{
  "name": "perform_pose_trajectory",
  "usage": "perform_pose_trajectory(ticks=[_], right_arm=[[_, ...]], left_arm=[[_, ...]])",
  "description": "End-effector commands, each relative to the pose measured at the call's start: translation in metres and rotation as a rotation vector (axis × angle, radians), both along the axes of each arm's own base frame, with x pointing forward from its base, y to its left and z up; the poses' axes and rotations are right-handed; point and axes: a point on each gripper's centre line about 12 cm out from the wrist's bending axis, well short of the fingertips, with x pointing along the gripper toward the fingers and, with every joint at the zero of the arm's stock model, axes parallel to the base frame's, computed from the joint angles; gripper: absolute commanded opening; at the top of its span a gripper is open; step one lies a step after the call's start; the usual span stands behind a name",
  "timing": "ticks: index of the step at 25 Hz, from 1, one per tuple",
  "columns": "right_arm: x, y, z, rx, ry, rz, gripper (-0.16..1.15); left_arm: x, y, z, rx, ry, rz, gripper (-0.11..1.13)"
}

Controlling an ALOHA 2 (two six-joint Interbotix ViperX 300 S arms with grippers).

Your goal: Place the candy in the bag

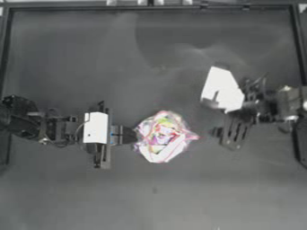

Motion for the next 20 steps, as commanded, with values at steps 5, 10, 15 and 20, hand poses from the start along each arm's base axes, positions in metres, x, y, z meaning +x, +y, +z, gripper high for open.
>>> perform_pose_trajectory(ticks=[5, 10, 15, 20], right_arm=[[-0.019, -0.039, -0.013, -0.001, 0.011, -0.134, 0.96], [-0.023, -0.051, -0.027, 0.014, 0.004, -0.179, 0.96], [-0.020, -0.053, -0.039, 0.024, 0.030, -0.187, 0.96], [-0.017, -0.055, -0.055, 0.036, 0.071, -0.188, 0.96]], left_arm=[[0.006, 0.000, 0.007, 0.003, -0.031, -0.001, 0.04], [0.009, 0.000, 0.010, 0.005, -0.040, -0.002, 0.04], [0.010, 0.000, 0.008, 0.006, -0.037, -0.005, 0.04], [0.011, 0.000, 0.007, 0.007, -0.035, -0.005, 0.04]])
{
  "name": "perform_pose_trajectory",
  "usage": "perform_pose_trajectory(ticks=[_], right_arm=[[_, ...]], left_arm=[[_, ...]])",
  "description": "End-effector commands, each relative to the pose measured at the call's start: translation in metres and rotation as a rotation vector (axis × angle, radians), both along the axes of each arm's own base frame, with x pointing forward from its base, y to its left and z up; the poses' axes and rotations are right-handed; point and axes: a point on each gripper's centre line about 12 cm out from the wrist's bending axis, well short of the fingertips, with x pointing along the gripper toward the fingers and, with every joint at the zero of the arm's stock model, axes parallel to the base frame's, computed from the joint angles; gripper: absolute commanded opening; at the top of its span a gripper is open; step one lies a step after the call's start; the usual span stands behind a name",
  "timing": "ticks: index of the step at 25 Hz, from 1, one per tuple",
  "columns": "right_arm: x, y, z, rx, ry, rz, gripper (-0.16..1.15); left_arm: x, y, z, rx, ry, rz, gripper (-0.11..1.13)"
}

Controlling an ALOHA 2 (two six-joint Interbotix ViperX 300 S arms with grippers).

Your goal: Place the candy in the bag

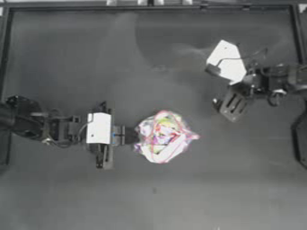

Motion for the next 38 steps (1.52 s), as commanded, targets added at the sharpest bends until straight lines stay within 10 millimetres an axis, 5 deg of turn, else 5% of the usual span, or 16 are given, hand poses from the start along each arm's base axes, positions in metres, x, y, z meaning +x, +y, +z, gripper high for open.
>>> perform_pose_trajectory(ticks=[1, 26, 38], right_arm=[[0.005, -0.002, -0.002, -0.002, -0.002, 0.004, 0.96], [0.012, -0.005, -0.031, 0.021, 0.047, 0.006, 0.94], [0.009, -0.004, -0.039, 0.028, 0.060, 0.010, 0.54]], left_arm=[[0.005, 0.000, 0.012, 0.006, -0.041, -0.003, 0.04], [0.005, 0.000, 0.010, 0.007, -0.036, -0.004, 0.04], [0.005, 0.000, 0.010, 0.007, -0.035, -0.004, 0.04]])
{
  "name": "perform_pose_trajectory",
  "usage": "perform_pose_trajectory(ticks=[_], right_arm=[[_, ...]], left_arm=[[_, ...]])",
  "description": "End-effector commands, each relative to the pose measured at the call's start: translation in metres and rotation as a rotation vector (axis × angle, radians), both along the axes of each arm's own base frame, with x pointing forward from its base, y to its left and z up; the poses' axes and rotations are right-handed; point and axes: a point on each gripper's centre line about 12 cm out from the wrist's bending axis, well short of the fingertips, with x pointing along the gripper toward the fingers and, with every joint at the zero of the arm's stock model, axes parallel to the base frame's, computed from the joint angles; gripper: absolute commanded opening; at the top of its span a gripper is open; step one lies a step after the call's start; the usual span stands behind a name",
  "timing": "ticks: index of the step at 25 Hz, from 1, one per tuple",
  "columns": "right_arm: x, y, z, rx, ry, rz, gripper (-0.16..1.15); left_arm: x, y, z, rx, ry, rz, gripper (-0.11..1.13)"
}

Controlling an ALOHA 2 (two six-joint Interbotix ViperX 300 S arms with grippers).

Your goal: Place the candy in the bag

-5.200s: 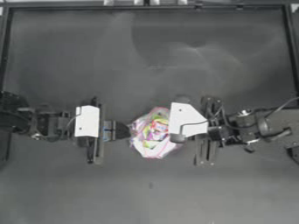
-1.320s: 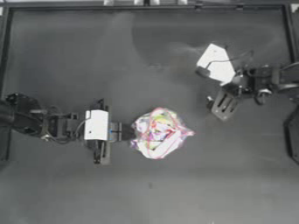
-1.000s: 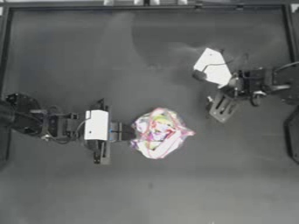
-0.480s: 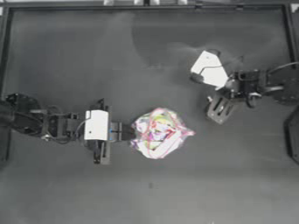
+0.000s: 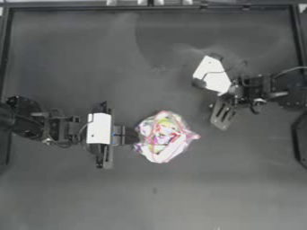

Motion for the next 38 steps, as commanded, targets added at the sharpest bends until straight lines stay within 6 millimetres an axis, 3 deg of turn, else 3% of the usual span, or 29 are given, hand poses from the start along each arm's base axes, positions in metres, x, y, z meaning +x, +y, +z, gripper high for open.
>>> perform_pose_trajectory(ticks=[1, 8, 15, 21, 28, 38], right_arm=[[-0.001, -0.001, 0.002, -0.003, -0.004, -0.001, 0.53], [-0.001, -0.001, 0.005, -0.003, -0.008, -0.002, 0.52], [-0.004, -0.001, 0.027, -0.026, -0.041, 0.000, 0.52], [-0.006, 0.003, 0.062, -0.063, -0.112, 0.015, 0.51], [0.003, 0.021, 0.117, -0.119, -0.217, 0.085, 0.50], [0.042, 0.056, 0.161, -0.151, -0.314, 0.223, 0.50]], left_arm=[[0.005, 0.000, 0.010, 0.004, -0.035, -0.001, 0.04], [0.005, 0.000, 0.010, 0.004, -0.035, -0.001, 0.04], [0.005, 0.000, 0.010, 0.004, -0.037, -0.001, 0.04], [0.005, 0.000, 0.010, 0.004, -0.037, -0.001, 0.04], [0.006, 0.000, 0.011, 0.004, -0.038, -0.001, 0.04], [0.006, 0.000, 0.011, 0.002, -0.038, 0.000, 0.04]])
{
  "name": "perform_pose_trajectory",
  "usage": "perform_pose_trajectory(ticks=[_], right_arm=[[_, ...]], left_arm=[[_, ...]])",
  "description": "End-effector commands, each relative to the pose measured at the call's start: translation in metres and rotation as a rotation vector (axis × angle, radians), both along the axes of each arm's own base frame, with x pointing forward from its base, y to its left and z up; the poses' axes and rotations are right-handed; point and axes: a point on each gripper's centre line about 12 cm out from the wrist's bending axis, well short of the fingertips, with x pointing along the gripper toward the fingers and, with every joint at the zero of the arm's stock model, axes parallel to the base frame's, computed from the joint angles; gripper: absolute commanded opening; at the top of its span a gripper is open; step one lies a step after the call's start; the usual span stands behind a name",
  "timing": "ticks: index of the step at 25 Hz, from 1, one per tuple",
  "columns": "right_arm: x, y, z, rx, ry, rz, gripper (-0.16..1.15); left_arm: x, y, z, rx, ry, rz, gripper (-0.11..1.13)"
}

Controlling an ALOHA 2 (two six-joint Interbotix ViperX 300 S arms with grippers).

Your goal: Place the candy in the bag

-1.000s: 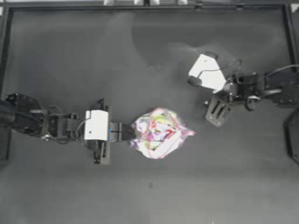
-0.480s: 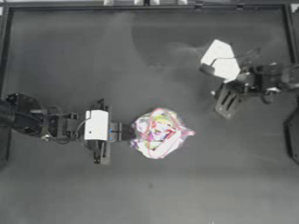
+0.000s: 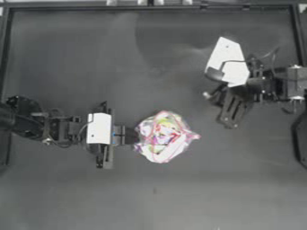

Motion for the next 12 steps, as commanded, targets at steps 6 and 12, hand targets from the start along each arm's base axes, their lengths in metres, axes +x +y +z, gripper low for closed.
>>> perform_pose_trajectory(ticks=[6, 12], right_arm=[[0.045, 0.030, 0.028, -0.044, -0.070, 0.123, 0.50], [0.071, 0.044, 0.023, -0.045, -0.059, 0.168, 0.50]], left_arm=[[0.005, 0.001, 0.010, 0.002, -0.035, 0.001, 0.04], [0.006, 0.001, 0.011, 0.002, -0.038, 0.001, 0.04]])
